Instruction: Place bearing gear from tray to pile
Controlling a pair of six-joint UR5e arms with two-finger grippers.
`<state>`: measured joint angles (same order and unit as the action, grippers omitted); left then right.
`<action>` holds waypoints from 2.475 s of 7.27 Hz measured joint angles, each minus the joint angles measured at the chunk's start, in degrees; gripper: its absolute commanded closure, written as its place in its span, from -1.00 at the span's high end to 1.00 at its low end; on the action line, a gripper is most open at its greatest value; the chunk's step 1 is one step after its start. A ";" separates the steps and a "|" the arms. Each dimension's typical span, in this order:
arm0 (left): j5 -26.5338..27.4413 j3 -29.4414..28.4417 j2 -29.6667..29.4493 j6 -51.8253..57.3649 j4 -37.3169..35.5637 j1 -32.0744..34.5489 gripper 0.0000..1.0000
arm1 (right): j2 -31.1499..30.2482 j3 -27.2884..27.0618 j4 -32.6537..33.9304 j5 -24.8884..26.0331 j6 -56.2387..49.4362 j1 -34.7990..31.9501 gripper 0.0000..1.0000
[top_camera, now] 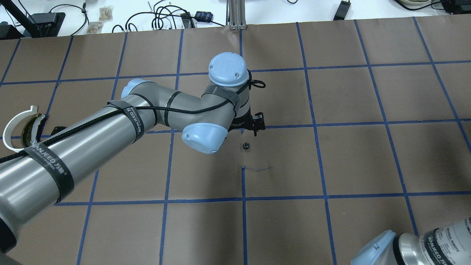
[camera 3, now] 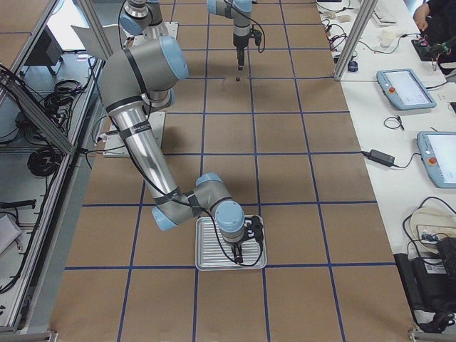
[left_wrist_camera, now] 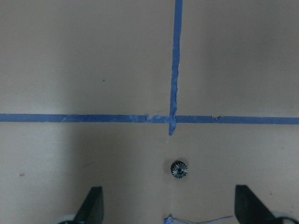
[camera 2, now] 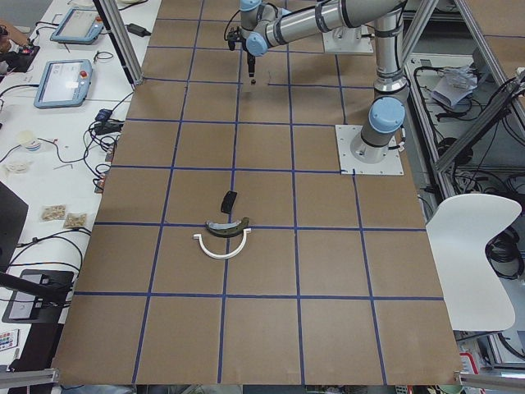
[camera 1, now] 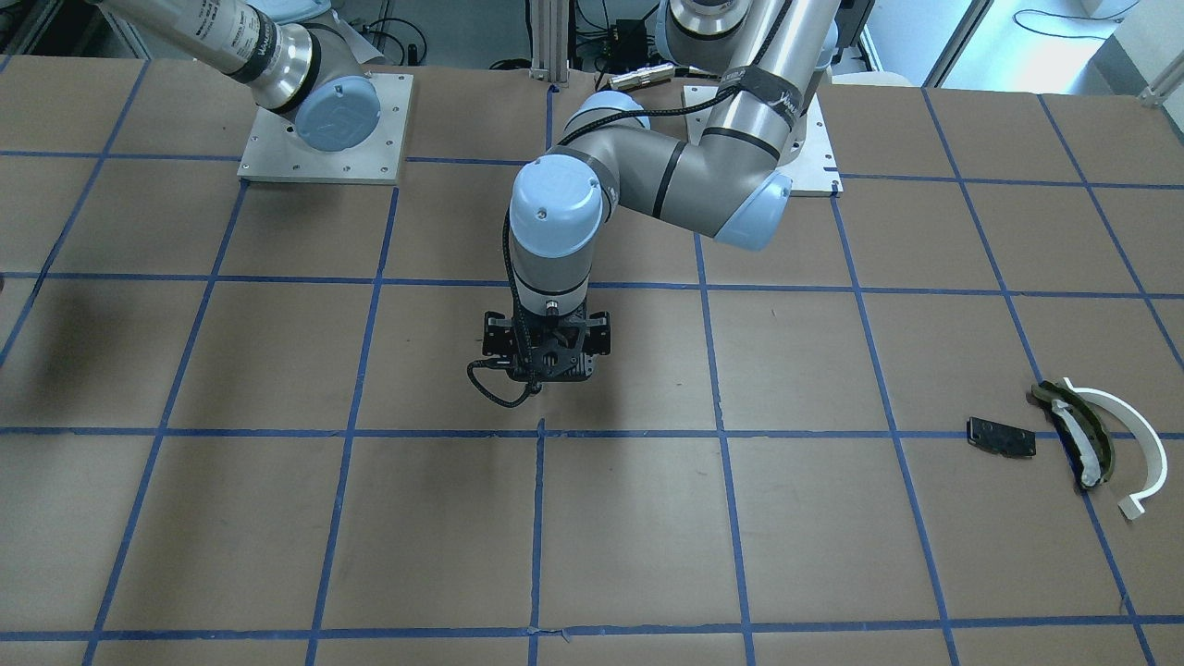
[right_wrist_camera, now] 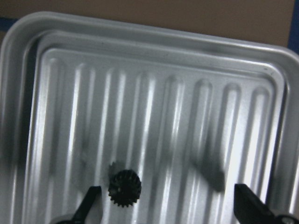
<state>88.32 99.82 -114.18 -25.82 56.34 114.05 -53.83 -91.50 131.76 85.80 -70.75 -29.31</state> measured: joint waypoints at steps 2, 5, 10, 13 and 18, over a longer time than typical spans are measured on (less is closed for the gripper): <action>0.33 -0.02 -2.78 -0.83 -0.08 0.26 1.00 | 0.48 -0.27 0.08 0.07 -0.35 -1.16 0.05; 0.25 -0.52 -6.68 -1.46 -2.11 0.68 0.77 | 0.28 -0.19 -0.31 4.54 -0.76 -2.22 -1.00; 0.44 -0.24 -7.25 -2.45 -2.85 1.97 -0.79 | -4.94 0.33 -9.19 7.95 -0.47 -4.17 -1.00; 0.36 -0.18 -6.34 -2.20 -2.82 1.95 -1.00 | -18.41 0.31 -21.36 9.31 8.15 -13.98 -1.00; 0.47 -0.08 -2.07 2.11 -1.22 -2.48 -1.00 | -26.79 -1.00 -37.57 11.07 35.65 -32.85 -1.00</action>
<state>88.78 99.74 -116.24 -23.70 55.11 111.57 -80.62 -92.49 94.19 96.88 -35.10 -62.15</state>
